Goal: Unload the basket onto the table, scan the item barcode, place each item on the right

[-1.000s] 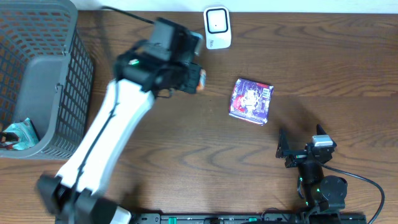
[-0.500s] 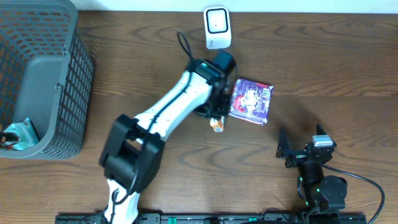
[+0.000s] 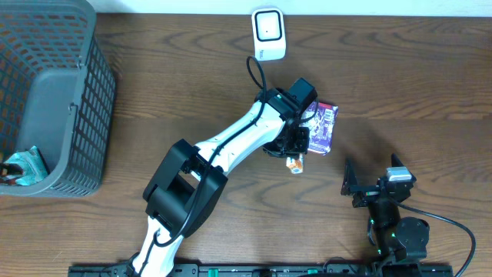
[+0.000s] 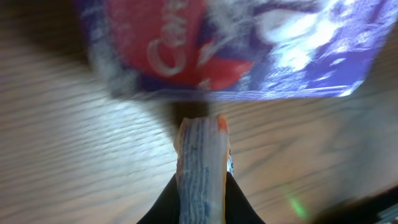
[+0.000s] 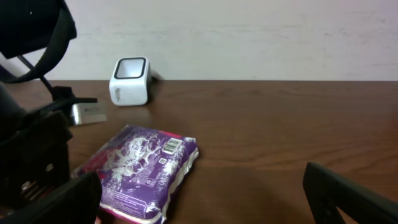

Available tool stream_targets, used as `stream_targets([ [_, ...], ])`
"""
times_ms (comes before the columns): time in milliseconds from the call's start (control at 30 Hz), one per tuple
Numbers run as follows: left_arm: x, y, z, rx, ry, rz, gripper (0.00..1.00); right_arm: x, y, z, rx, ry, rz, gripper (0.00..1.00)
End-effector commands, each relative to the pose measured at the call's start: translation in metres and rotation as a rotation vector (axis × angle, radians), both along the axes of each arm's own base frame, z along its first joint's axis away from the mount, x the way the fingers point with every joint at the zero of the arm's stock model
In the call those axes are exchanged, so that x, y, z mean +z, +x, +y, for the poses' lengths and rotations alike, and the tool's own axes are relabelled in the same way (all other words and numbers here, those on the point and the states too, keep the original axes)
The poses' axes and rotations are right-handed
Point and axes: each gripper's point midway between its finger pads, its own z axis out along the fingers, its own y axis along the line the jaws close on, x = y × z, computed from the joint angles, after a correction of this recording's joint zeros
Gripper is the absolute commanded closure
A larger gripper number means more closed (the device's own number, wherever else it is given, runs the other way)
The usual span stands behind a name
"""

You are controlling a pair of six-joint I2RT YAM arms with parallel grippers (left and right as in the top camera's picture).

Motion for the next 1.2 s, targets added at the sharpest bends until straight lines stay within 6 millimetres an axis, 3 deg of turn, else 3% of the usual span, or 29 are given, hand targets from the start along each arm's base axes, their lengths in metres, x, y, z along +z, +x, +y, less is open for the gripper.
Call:
stream_targets([
  [0,0.000,0.000,-0.012,0.015,-0.045,0.015,0.92,0.000,0.000,-0.003,-0.012,0.002,-0.001,0.01],
  [400,0.013,0.052,-0.042,0.036,-0.161,-0.220,0.93,0.000,0.000,-0.003,-0.012,0.002,-0.001,0.01],
  [533,0.036,0.053,-0.052,0.023,-0.249,-0.223,0.93,0.000,0.000,-0.003,-0.012,0.002,-0.001,0.01],
  [667,0.081,0.057,-0.047,0.029,-0.324,-0.262,0.93,0.000,0.000,-0.003,-0.012,0.002,-0.001,0.01],
  [833,0.140,0.065,-0.026,0.017,-0.382,-0.378,0.93,0.000,0.000,-0.003,-0.012,0.002,-0.001,0.01],
  [933,0.165,0.080,0.003,0.025,-0.353,-0.484,0.92,0.000,0.000,-0.003,-0.012,0.002,-0.001,0.01],
  [1067,0.157,0.113,0.065,0.174,-0.109,-0.593,0.92,0.000,0.000,-0.003,-0.012,0.002,-0.001,0.01],
  [1167,0.131,0.126,0.093,0.179,0.056,-0.632,0.93,0.000,0.000,-0.003,-0.012,0.002,-0.001,0.01],
])
